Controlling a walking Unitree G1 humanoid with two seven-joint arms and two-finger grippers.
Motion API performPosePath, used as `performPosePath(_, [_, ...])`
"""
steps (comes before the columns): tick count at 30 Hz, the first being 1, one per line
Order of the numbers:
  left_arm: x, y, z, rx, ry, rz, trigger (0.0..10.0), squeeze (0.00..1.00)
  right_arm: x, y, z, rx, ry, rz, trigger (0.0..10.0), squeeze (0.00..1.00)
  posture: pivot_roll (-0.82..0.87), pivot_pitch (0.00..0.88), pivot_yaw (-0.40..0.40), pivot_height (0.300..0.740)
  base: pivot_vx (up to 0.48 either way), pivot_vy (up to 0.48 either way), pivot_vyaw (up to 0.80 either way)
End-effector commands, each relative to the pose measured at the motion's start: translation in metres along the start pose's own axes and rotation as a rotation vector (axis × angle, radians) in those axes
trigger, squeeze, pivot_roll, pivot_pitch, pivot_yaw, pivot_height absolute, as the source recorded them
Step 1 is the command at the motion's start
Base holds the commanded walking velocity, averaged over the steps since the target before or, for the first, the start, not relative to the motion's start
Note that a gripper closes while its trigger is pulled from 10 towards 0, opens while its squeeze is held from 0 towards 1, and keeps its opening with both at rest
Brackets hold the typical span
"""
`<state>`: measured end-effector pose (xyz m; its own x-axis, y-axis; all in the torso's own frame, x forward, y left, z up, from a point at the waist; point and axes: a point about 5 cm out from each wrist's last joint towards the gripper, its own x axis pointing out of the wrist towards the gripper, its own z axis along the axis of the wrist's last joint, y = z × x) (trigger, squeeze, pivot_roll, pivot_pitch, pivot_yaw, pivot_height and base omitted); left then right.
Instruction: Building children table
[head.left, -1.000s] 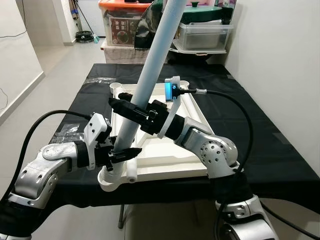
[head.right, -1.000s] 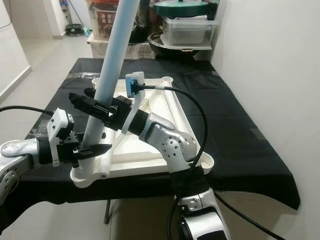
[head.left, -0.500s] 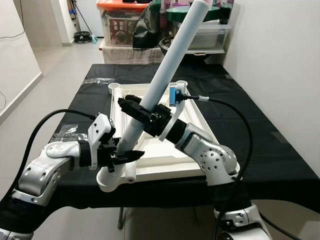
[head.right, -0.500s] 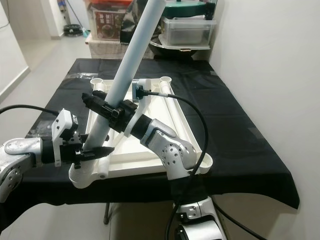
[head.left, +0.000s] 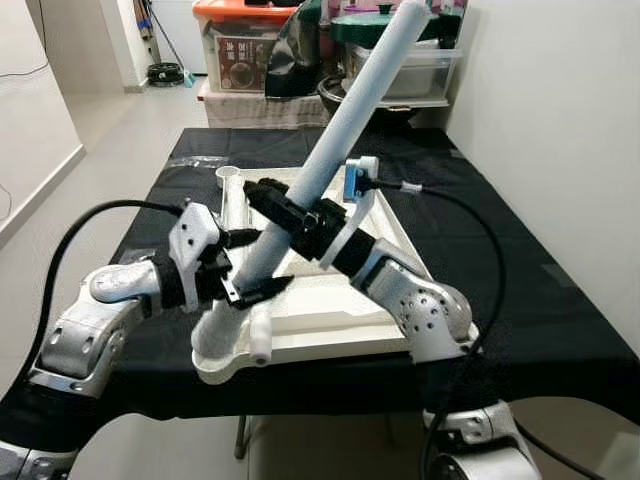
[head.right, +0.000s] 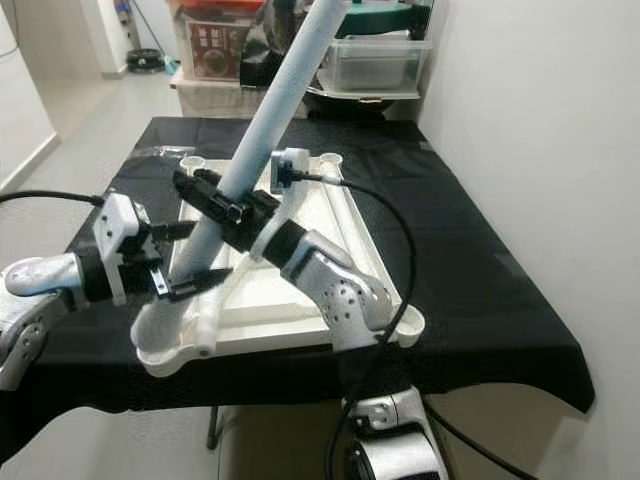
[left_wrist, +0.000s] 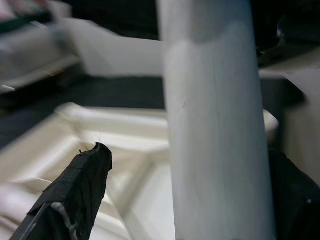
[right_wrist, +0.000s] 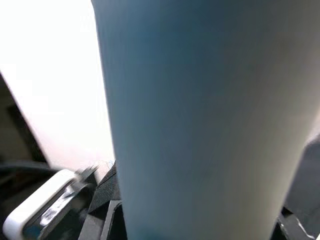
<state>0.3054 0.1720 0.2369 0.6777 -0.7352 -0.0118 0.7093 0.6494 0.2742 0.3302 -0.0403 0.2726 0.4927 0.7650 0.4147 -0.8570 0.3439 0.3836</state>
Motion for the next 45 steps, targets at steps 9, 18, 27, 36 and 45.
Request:
performPosePath(9, [-0.025,-0.007,0.002,-0.086,-0.101,0.205,10.0,1.0,-0.022,-0.034,0.038,-0.189,-0.104,-0.251,0.0,0.0,0.02,0.0,-0.048,0.74,0.0,0.0,0.0])
performPosePath(18, [-0.038,0.003,-0.005,-0.126,-0.161,0.533,10.0,0.0,-0.046,-0.065,0.063,-0.475,-0.109,-0.632,10.0,0.0,0.02,0.0,-0.056,0.74,0.0,0.0,0.0])
performPosePath(27, [-0.031,-0.018,-0.023,-0.239,-0.135,0.583,10.0,0.0,-0.068,-0.072,0.067,-0.629,-0.104,-0.76,10.0,0.0,0.01,0.0,-0.056,0.74,0.0,0.0,0.0])
performPosePath(36, [-0.026,-0.023,-0.031,-0.255,-0.123,0.647,10.0,0.0,-0.083,-0.077,0.046,-0.583,-0.08,-0.813,10.0,0.0,0.01,0.0,-0.053,0.74,0.0,0.0,0.0])
performPosePath(45, [-0.018,-0.03,-0.037,-0.211,-0.084,0.643,10.0,0.0,-0.087,-0.08,0.062,-0.592,-0.123,-0.826,10.0,0.0,0.01,0.0,-0.058,0.74,0.0,-0.208,0.0])
